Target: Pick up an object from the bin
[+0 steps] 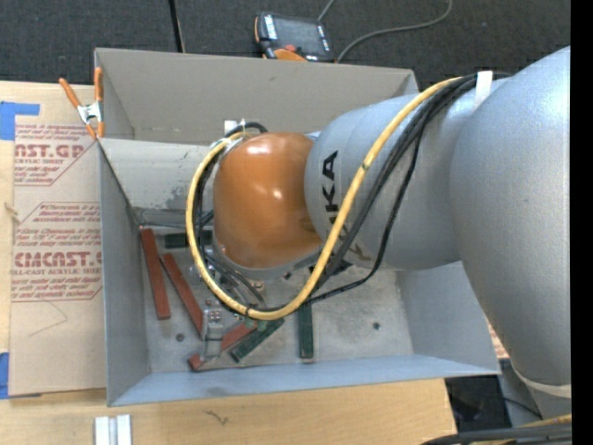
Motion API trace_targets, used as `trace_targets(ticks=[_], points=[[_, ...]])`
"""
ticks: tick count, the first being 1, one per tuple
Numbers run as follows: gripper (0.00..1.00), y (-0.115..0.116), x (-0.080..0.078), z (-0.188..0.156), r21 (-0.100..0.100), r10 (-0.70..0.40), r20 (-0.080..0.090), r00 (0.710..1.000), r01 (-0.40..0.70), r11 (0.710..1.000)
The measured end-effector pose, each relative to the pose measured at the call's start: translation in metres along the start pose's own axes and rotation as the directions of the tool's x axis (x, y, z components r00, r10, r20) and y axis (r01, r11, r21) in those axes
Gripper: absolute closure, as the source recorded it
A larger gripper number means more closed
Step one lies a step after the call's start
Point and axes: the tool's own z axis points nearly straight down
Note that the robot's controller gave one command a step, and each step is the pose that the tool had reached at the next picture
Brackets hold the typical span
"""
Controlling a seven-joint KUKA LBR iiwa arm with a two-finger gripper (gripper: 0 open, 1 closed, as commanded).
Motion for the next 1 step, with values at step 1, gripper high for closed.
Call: trace_targets(ticks=[1], points=[[0.00, -0.0481, -0.0055, 0.1020, 0.004, -0.499, 0.020, 0.866, 0.499, 0.866]])
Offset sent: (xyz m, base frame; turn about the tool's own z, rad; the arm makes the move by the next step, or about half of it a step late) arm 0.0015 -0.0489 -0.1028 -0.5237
